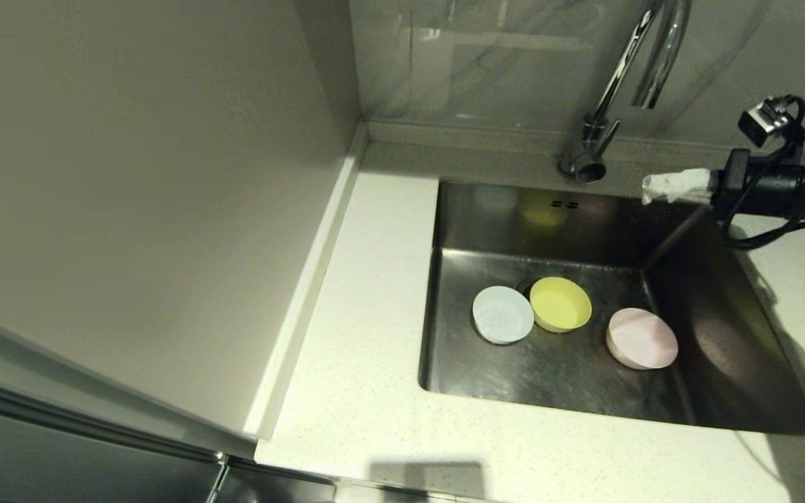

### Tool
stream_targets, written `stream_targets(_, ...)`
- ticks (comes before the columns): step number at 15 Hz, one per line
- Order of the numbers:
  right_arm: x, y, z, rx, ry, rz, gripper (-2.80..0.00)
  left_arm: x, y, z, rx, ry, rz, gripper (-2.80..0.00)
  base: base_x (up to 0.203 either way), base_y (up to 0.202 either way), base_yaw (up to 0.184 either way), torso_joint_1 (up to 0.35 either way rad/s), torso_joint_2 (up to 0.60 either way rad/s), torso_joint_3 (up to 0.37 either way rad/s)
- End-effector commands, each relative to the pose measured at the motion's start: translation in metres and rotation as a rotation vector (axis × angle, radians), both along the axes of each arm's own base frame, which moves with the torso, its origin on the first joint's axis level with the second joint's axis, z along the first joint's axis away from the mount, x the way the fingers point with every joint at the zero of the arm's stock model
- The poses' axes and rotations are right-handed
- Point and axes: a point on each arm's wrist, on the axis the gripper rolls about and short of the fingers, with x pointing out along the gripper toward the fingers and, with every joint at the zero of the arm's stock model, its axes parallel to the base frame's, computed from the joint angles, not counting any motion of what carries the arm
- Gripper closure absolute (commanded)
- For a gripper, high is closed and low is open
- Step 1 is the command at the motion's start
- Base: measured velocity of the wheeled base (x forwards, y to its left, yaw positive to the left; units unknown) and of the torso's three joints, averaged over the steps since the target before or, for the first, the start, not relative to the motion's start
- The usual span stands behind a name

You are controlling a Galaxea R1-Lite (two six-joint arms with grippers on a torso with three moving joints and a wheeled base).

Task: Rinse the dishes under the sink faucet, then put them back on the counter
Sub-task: Put a bowl back to the table from the sink

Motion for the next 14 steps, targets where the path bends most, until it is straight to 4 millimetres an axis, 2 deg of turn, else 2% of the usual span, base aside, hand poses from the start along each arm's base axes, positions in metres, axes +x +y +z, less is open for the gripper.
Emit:
stream_targets(1,-0.003,-0.001,-0.032,-0.235,-0.187,0.055,0.0,0.0,0.0,0.0,-0.001,-0.002,0.001,0.0,0.0,0.0,0.0,0.0,0.0,0.0)
stream_targets(5,-0.008,-0.003,-0.102,-0.495,-0.259,0.118,0.0,0.0,0.0,0.0,-0.001,-0.002,0.001,0.0,0.0,0.0,0.0,0.0,0.0,0.0)
stream_targets(8,-0.001,-0.016,-0.144,-0.615,-0.303,0.155,0.0,0.0,0.0,0.0,-0.001,-0.002,0.001,0.0,0.0,0.0,0.0,0.0,0.0,0.0)
stream_targets(10,0.003,-0.022,-0.157,-0.655,-0.334,0.168,0.0,0.0,0.0,0.0,-0.001,-0.002,0.001,0.0,0.0,0.0,0.0,0.0,0.0,0.0)
stream_targets(14,0.004,-0.022,-0.157,-0.661,-0.348,0.166,0.0,0.0,0.0,0.0,-0.001,-0.002,0.001,0.0,0.0,0.0,0.0,0.0,0.0,0.0)
